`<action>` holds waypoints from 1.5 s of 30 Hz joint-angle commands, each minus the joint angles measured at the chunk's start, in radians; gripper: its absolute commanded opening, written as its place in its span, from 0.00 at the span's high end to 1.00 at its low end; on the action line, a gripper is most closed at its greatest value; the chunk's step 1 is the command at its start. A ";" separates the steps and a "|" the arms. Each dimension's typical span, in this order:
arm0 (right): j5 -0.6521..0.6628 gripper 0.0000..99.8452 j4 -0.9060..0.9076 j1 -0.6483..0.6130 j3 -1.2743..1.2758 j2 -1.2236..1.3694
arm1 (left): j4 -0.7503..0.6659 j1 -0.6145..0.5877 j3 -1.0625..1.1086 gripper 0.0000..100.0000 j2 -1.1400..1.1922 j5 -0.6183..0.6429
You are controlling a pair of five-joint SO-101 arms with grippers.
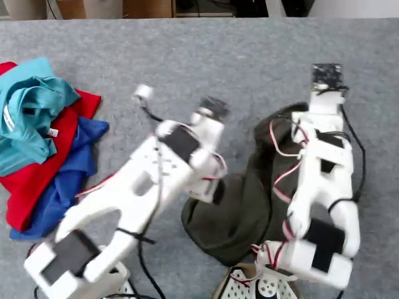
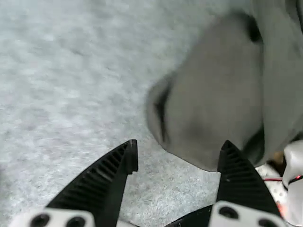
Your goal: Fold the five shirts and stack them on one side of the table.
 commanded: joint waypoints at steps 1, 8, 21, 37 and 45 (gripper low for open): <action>-0.026 1.00 -0.034 0.082 -0.122 0.119 | -0.025 0.068 -0.037 0.73 0.087 -0.005; -0.094 1.00 0.044 0.168 -0.303 0.231 | -0.137 0.150 -0.034 0.72 0.306 -0.005; -0.089 1.00 0.044 0.186 -0.364 0.280 | -0.264 0.023 -0.172 0.97 0.481 -0.091; -0.011 1.00 0.046 0.157 -0.364 0.286 | -0.107 -0.265 -0.750 0.92 0.631 -0.110; 0.104 1.00 0.038 0.140 -0.363 0.298 | -0.029 -0.439 -0.990 0.78 0.794 -0.038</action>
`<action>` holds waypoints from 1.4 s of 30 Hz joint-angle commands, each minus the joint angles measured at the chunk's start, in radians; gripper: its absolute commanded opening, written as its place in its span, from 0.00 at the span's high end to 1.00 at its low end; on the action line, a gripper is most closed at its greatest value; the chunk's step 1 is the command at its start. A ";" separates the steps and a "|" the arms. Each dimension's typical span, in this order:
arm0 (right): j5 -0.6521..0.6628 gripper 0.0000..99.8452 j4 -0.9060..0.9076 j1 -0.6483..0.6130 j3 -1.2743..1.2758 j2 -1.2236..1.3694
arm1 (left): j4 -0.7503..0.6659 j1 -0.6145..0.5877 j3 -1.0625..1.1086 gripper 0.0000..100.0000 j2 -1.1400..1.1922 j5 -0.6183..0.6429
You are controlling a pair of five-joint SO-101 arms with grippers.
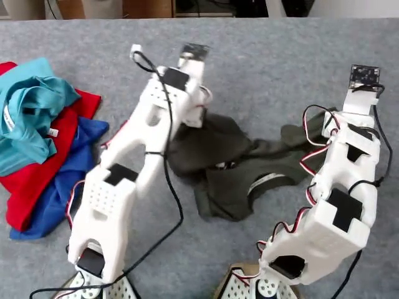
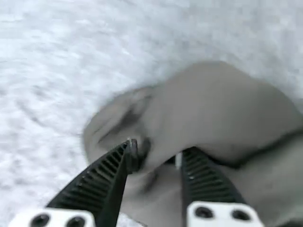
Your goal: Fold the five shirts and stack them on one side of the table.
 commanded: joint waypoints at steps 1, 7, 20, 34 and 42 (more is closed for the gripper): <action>0.049 1.00 0.002 -0.019 -0.064 0.013 | 0.101 -0.078 -0.178 0.75 0.016 0.077; 0.057 1.00 0.009 -0.015 -0.116 0.064 | 0.304 -0.110 -0.377 0.74 0.058 0.095; 0.057 1.00 0.009 -0.021 -0.116 0.068 | 0.147 0.164 0.523 0.74 -0.527 -0.089; 0.057 1.00 0.009 -0.027 -0.116 0.068 | -0.396 0.078 0.689 0.97 -0.400 0.011; 0.057 1.00 0.009 -0.027 -0.116 0.067 | -0.201 0.077 0.344 0.98 -0.334 0.012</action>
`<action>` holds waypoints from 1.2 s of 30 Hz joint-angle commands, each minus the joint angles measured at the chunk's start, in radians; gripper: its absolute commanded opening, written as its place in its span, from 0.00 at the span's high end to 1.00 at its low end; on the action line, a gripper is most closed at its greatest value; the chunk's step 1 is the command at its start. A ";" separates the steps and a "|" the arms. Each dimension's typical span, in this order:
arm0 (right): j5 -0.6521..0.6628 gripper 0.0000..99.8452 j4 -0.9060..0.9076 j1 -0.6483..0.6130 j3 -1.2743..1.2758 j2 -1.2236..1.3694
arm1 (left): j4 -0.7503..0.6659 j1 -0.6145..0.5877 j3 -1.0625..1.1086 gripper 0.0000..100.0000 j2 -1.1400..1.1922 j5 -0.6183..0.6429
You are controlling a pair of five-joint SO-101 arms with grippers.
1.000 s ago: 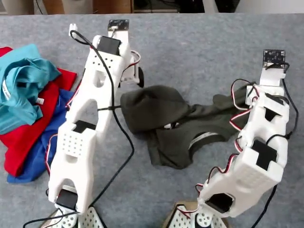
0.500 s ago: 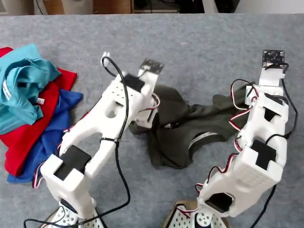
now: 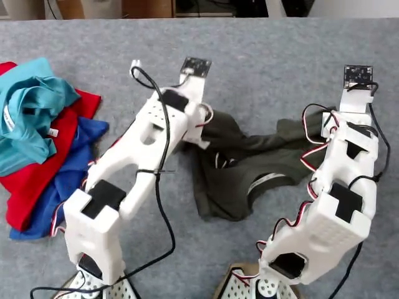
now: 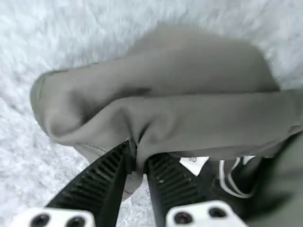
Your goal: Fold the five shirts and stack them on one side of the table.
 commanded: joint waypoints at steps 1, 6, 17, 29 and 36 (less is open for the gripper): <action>0.003 1.00 0.006 -0.018 -0.054 -0.008 | 0.117 -0.006 -0.215 0.98 0.002 0.008; -0.028 1.00 0.086 -0.004 -0.056 -0.045 | 0.407 -0.002 -0.502 0.98 0.004 0.002; -0.075 1.00 0.506 -0.001 -0.094 -0.481 | 0.578 0.083 -0.417 0.98 -0.292 -0.100; -0.025 1.00 0.848 0.039 -0.102 -1.303 | 0.575 0.244 0.150 0.98 -0.984 -0.170; -0.034 1.00 0.758 0.039 -0.090 -1.790 | 0.575 0.195 0.052 0.98 -1.187 -0.163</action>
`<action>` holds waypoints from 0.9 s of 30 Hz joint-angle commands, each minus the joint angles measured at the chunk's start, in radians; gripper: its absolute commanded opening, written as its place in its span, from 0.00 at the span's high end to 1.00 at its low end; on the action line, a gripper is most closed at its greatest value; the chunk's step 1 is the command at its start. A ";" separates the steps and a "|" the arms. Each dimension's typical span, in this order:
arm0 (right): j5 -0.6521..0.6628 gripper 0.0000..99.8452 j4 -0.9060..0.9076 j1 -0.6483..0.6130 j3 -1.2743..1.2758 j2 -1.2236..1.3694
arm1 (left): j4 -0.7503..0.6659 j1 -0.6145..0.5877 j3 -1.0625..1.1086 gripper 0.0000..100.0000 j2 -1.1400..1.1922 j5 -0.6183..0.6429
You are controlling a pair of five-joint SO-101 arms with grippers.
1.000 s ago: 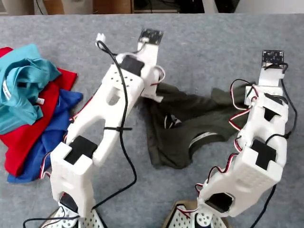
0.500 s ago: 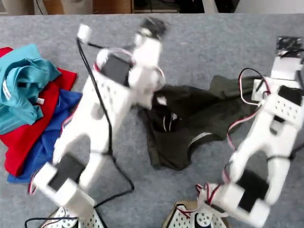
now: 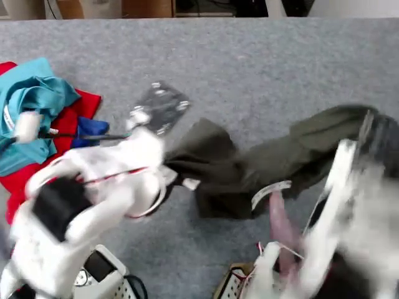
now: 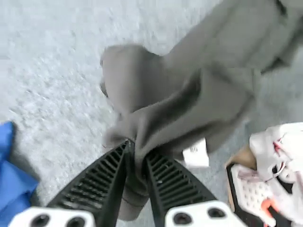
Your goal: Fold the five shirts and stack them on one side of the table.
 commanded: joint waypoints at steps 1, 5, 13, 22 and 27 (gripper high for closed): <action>-0.002 1.00 -0.107 0.021 -0.022 -0.199 | 0.012 -0.009 -0.084 0.98 -0.102 0.002; -0.041 1.00 -0.259 -0.001 0.073 -0.208 | 0.012 -0.017 -0.103 0.98 -0.133 0.002; -0.035 1.00 -0.417 -0.206 0.211 0.059 | -0.083 -0.017 -0.051 0.98 -0.027 -0.006; -0.035 1.00 -0.416 -0.226 0.025 0.400 | -0.161 -0.201 -0.180 0.98 0.202 -0.015; -0.034 1.00 -0.420 -0.291 0.042 0.588 | -0.201 -0.281 -0.163 0.98 0.481 -0.064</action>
